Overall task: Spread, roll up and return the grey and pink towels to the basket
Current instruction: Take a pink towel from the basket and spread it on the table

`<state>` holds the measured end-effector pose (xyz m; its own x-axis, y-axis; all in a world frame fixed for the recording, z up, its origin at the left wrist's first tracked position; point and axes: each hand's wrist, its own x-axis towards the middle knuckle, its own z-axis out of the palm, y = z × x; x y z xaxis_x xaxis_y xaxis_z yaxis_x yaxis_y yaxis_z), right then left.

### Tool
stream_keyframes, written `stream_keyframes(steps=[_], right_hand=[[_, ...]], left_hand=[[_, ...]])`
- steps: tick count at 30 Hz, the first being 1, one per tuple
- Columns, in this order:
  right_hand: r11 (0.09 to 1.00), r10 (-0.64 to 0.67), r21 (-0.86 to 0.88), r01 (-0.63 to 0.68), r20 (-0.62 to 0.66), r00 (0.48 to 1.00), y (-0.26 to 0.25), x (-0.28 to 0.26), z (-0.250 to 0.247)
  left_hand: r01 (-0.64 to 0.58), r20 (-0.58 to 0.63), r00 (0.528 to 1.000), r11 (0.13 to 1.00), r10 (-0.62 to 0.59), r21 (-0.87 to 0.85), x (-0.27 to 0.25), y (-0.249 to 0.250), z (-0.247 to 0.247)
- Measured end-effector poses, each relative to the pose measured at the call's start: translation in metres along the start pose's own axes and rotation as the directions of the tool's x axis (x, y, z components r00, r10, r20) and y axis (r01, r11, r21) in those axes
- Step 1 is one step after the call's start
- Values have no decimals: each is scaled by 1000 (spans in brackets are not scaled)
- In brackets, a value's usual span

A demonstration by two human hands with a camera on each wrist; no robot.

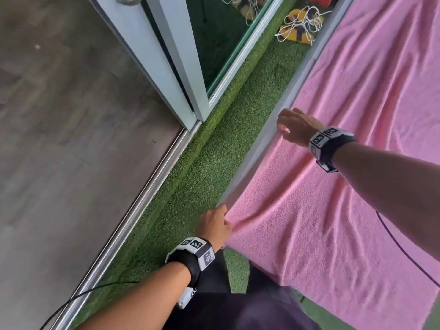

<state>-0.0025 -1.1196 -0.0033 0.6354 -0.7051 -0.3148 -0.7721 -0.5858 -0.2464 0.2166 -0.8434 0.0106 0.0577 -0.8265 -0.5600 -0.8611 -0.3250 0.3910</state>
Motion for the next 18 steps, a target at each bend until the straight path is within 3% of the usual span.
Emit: stream_keyframes(steps=[3,8,10,14,18], right_hand=[[999,0,32,0,-13,1000,-3,5,0],[995,58,79,-63,64,996,-2,13,1],[988,105,111,-111,54,993,-4,19,-4],[969,135,219,-110,-102,986,-18,30,-19],[970,109,239,-54,-225,968,-34,38,-25]], left_hand=[[13,-51,998,983,-23,-186,-5,-10,-8],[-85,-248,969,950,8,-302,-9,-32,-21],[-83,-221,975,942,9,-325,-12,-36,-24],[75,-5,997,974,-78,-216,-15,-41,-14],[138,-62,984,938,-166,-318,-11,-60,-2]])
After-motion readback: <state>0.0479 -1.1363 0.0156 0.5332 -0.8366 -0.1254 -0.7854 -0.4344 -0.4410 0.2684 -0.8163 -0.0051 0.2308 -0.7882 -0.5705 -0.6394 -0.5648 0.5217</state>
